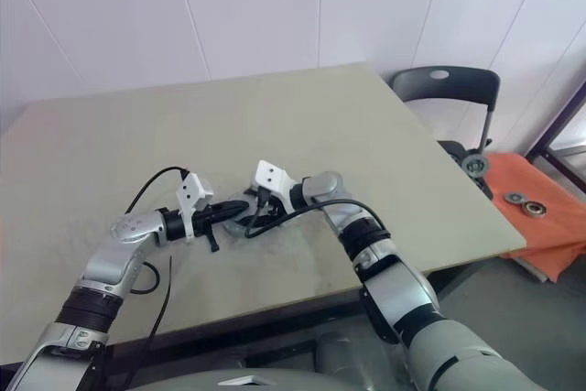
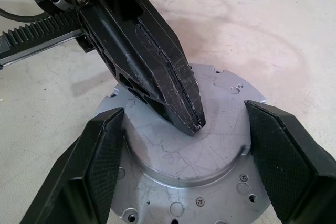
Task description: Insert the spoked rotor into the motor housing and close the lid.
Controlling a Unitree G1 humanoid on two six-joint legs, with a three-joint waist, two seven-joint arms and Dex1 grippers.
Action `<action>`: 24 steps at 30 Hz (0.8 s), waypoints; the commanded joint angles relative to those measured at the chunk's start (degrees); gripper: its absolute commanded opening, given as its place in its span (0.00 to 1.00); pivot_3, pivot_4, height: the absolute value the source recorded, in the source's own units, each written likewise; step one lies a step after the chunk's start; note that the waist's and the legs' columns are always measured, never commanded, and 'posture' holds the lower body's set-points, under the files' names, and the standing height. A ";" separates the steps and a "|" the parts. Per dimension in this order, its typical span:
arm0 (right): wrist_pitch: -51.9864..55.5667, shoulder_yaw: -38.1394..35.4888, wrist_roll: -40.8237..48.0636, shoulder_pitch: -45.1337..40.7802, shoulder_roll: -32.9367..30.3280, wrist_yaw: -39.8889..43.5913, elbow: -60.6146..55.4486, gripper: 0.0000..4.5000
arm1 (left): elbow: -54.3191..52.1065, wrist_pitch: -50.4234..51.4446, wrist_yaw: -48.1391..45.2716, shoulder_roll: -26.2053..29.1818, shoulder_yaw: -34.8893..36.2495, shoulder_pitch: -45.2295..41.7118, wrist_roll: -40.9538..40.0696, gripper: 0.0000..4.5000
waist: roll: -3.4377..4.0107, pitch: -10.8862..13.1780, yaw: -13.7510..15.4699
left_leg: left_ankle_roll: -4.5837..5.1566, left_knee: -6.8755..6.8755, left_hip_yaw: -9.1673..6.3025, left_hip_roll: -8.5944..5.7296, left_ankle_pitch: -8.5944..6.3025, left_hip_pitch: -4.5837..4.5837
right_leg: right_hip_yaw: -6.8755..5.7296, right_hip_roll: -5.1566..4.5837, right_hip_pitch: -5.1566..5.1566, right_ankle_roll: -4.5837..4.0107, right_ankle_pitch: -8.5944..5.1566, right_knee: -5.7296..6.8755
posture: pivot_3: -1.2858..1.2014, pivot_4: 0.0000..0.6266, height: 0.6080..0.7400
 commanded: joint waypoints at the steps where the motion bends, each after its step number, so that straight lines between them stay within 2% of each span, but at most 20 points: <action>1: 1.79 2.41 -3.45 1.54 -1.17 -0.05 2.75 0.72 | 1.61 2.39 -0.77 0.09 -1.92 1.58 1.36 0.00 | 0.02 -0.01 -0.01 | 0.00 0.00 0.00 0.00 0.00 0.00 | 0.00 0.00 0.00 0.00 0.00 -0.02 | 0.52 0.00 1.00; 6: 2.37 2.22 -2.94 1.87 -1.06 0.58 2.31 0.72 | 0.99 2.56 -0.94 0.37 -1.82 2.06 1.54 0.00 | 0.13 -0.12 -0.02 | 0.00 -0.06 0.00 0.00 0.00 0.00 | 0.00 0.00 0.03 0.00 0.00 -0.15 | 0.52 0.00 1.00; 8: 2.65 2.03 -2.65 1.97 -0.99 0.86 2.15 0.88 | 0.84 2.60 -0.92 0.37 -1.76 2.19 1.54 0.00 | 0.18 -0.16 -0.02 | 0.00 -0.09 -0.01 0.00 0.00 -0.01 | 0.00 0.00 0.05 0.00 0.00 -0.24 | 0.52 0.00 1.00; 10: 2.78 2.11 -2.85 1.91 -1.01 0.65 2.09 1.00 | 0.80 2.64 -0.90 0.36 -1.73 2.21 1.61 0.00 | 0.24 -0.21 -0.02 | 0.00 -0.14 0.00 0.00 0.00 -0.02 | 0.00 -0.01 0.09 0.00 0.00 -0.34 | 0.52 0.00 1.00; 24: 4.03 -0.45 -0.74 0.05 -0.94 1.28 2.69 1.00 | 0.43 2.68 -0.44 0.20 -1.36 2.65 1.42 0.00 | 0.39 -0.35 -0.02 | 0.00 -0.20 -0.02 0.00 -0.01 -0.02 | -0.02 -0.02 0.21 0.00 0.00 -0.60 | 0.52 0.00 1.00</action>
